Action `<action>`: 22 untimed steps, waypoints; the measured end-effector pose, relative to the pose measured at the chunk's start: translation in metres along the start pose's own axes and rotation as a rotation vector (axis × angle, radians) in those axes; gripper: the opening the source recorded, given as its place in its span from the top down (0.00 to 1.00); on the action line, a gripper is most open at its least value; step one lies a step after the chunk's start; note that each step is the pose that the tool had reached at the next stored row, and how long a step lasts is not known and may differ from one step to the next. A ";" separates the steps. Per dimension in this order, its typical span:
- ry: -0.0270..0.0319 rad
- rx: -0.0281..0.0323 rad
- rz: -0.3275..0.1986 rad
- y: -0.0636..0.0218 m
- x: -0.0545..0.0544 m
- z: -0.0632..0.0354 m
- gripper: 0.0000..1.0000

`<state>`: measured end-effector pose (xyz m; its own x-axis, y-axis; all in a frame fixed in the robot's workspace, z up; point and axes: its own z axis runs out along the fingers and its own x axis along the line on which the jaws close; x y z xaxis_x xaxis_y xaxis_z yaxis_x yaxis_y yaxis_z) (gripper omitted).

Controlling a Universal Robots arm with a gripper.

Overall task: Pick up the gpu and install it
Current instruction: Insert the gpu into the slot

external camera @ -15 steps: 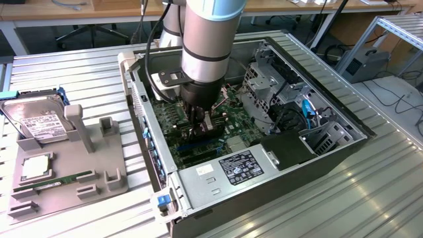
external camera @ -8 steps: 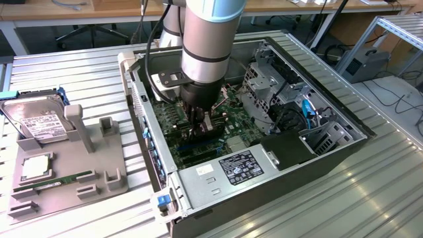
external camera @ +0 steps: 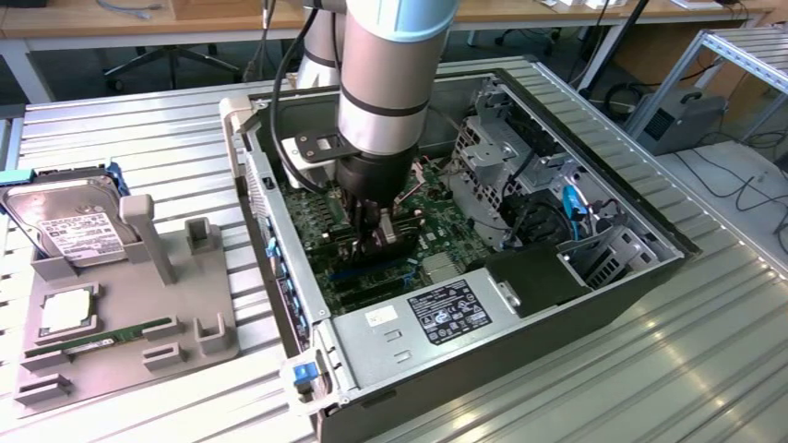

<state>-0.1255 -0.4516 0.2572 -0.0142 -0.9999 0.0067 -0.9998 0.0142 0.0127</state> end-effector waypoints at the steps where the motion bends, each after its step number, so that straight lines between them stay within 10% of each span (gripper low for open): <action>1: 0.0000 0.0001 0.000 0.0000 0.000 0.0000 0.72; 4: 0.0002 0.0000 0.000 0.0000 0.000 -0.0001 0.60; 18: 0.0009 -0.0001 0.000 0.0002 -0.003 -0.0270 0.60; 22: 0.0009 -0.0052 -0.001 -0.0048 -0.004 -0.0271 0.74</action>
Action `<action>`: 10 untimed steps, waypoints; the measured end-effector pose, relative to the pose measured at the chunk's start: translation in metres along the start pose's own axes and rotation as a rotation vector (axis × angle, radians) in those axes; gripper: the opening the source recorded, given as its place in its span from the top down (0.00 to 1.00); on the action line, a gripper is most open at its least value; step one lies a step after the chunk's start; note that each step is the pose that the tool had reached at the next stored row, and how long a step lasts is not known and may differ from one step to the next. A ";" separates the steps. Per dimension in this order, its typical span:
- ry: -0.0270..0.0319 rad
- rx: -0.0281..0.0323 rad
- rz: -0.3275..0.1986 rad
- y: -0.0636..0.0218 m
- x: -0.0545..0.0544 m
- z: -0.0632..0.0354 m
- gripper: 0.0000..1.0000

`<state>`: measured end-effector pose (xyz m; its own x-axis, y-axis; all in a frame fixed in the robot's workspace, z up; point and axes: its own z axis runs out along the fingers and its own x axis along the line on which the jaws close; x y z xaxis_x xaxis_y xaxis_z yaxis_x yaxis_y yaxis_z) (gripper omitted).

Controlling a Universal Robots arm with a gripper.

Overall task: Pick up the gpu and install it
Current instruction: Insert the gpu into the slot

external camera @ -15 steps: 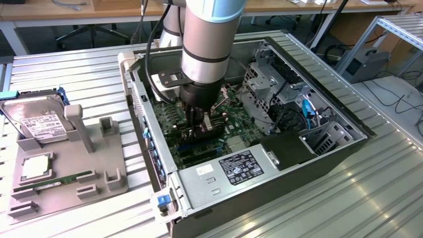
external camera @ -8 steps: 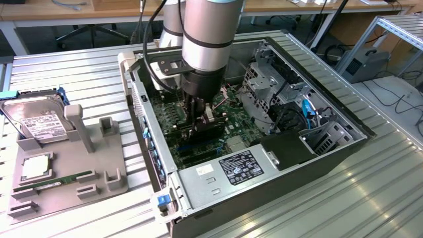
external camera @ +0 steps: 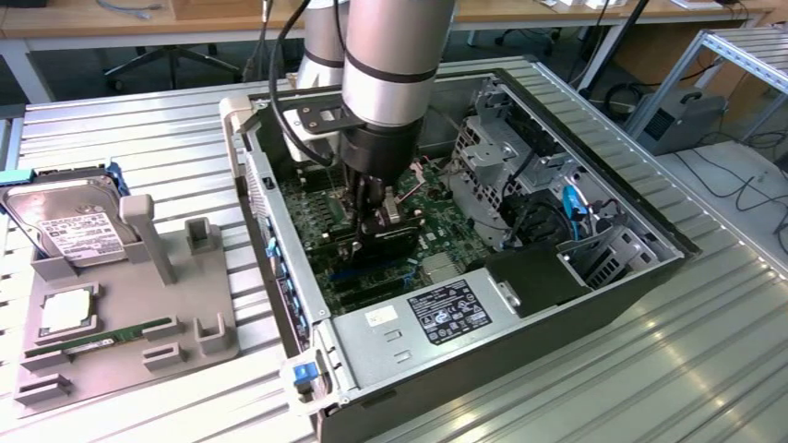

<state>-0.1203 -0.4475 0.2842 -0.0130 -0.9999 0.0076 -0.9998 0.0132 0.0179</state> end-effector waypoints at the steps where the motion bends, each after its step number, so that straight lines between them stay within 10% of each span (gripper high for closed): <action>1: 0.0000 -0.0036 -0.001 -0.0030 0.000 0.0000 0.80; 6: 0.0001 -0.0242 -0.007 -0.0184 0.000 -0.0003 0.89; 10: 0.0002 -0.0264 -0.007 -0.0198 0.000 -0.0004 0.89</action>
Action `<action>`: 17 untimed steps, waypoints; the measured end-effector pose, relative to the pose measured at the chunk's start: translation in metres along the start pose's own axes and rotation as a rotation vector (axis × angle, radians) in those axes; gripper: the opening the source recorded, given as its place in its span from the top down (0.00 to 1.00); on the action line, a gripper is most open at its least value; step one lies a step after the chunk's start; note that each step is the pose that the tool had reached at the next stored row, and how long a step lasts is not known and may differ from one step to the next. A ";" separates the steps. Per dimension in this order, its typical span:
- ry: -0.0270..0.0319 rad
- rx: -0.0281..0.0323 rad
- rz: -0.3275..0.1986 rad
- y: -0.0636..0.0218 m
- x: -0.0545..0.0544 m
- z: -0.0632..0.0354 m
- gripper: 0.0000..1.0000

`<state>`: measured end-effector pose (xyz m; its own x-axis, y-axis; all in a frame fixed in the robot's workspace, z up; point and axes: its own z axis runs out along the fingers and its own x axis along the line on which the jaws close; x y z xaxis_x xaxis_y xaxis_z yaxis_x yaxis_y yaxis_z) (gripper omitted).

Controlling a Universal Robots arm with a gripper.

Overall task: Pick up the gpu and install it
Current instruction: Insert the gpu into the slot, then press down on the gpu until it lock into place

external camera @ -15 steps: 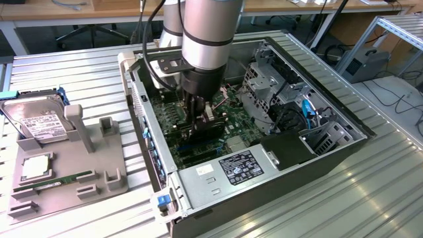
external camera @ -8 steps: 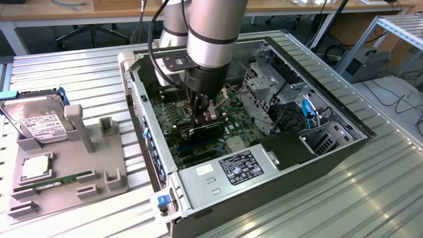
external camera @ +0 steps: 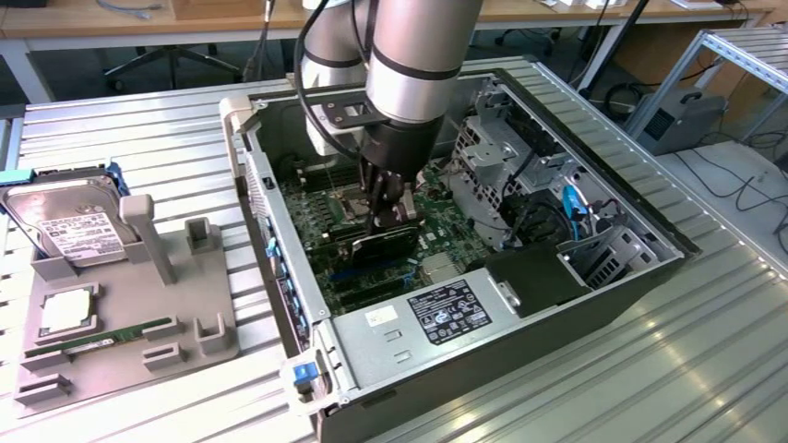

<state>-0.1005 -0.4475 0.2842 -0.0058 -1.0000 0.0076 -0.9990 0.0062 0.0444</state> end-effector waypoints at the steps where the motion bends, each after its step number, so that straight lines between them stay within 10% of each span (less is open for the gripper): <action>1: -0.0001 0.0000 0.000 0.0000 0.000 0.0000 0.89; 12: -0.0001 0.0000 0.000 0.0007 0.000 0.0001 0.89; 17: 0.0000 0.0002 0.000 0.0150 0.000 0.0009 0.89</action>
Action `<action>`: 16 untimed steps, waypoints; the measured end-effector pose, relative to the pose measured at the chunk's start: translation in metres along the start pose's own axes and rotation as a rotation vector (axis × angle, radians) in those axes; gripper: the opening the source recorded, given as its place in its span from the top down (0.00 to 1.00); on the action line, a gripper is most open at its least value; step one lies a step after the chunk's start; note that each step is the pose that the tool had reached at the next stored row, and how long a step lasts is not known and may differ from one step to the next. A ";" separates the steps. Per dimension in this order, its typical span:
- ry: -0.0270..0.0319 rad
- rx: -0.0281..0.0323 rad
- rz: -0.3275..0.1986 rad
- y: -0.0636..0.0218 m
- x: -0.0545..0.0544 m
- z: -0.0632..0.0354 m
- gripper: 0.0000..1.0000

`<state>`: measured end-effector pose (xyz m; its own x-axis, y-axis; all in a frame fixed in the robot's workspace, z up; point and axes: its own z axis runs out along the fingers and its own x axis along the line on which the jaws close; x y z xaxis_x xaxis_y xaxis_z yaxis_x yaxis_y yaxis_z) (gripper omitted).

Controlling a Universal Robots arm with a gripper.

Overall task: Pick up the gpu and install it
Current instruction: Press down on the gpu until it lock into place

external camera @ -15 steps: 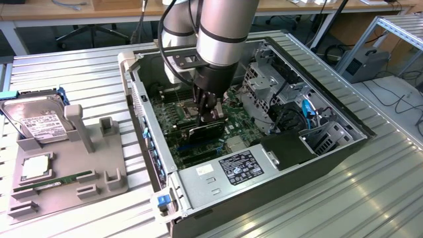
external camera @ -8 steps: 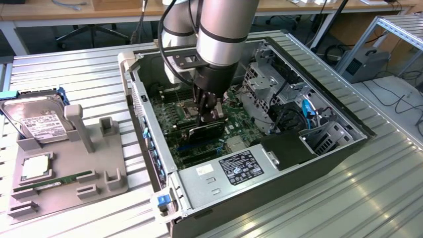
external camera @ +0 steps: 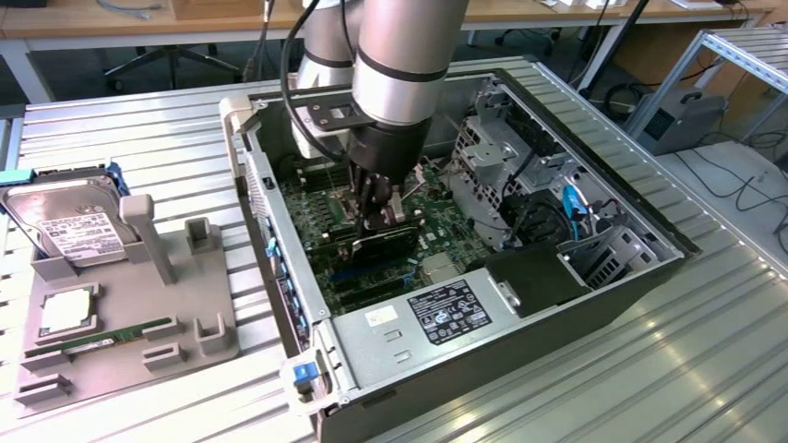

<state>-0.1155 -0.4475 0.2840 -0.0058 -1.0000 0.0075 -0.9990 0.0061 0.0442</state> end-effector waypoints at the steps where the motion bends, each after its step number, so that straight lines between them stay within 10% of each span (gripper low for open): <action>1: 0.0000 0.0000 0.000 0.0015 0.000 0.0002 0.89; 16: 0.0001 -0.0001 0.000 0.0128 0.000 0.0074 0.89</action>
<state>-0.1285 -0.4475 0.2772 -0.0058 -1.0000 0.0076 -0.9990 0.0061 0.0443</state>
